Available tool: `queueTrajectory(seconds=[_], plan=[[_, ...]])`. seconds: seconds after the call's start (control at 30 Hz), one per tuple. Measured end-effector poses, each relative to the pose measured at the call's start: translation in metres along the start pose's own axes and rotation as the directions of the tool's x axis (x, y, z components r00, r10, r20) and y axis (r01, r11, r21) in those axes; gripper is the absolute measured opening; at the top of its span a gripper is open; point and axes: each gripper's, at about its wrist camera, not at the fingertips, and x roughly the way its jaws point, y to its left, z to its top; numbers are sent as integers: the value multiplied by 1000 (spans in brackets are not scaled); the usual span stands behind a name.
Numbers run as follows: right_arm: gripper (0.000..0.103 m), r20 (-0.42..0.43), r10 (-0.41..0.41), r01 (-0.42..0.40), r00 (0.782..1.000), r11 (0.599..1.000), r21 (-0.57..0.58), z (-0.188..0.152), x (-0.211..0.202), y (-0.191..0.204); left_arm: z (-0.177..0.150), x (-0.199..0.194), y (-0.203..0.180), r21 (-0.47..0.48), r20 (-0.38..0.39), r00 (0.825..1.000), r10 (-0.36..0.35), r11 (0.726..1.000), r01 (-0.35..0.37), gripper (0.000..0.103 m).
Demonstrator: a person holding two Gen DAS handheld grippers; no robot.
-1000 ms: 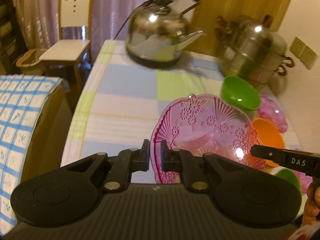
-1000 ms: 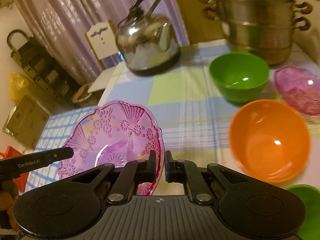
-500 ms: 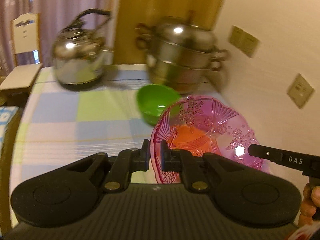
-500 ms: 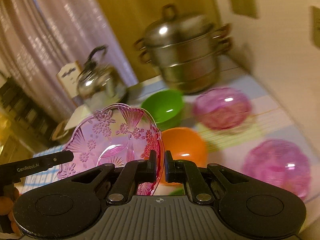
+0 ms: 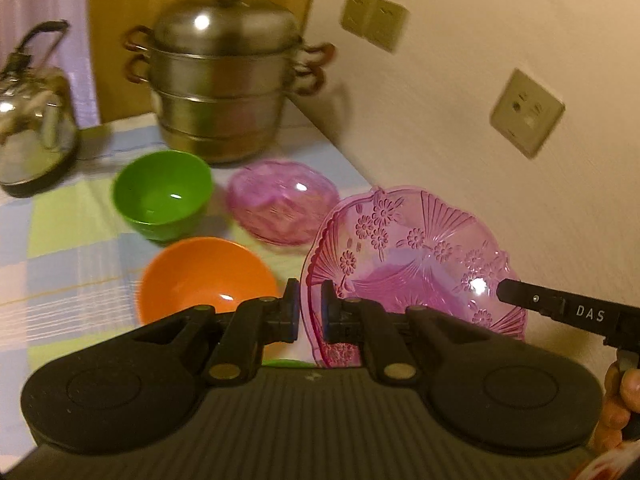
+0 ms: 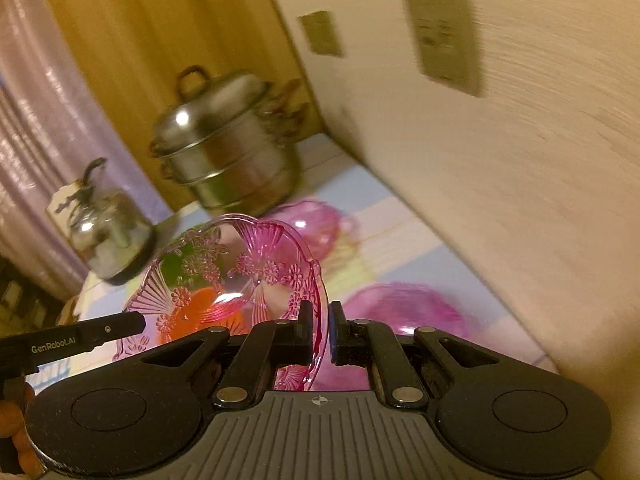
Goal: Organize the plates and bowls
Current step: 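Lift the pink bowl with both grippers toward the pink bowl by the wall, then lower the pink bowl into the pink bowl by the wall and open both grippers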
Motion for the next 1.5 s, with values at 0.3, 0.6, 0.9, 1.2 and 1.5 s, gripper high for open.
queueTrajectory(seconds=[0.3,0.6,0.9,1.2,1.5], plan=[[8,-35,-69,72,997,994,84,-12,17,-61,-5,64,-35,61,-80,997,-23,998,28,9],[8,-82,-108,119,991,984,134,-27,42,-99,-11,109,-47,88,-131,991,-25,995,37,9],[8,-104,-124,138,987,979,147,-30,65,-113,-16,136,-49,103,-150,989,-13,994,29,9],[8,-107,-134,148,985,980,131,-32,77,-118,-18,152,-49,112,-171,985,11,994,9,9],[8,-119,-144,156,982,983,94,-34,92,-118,-20,165,-50,134,-185,982,40,991,-15,9]])
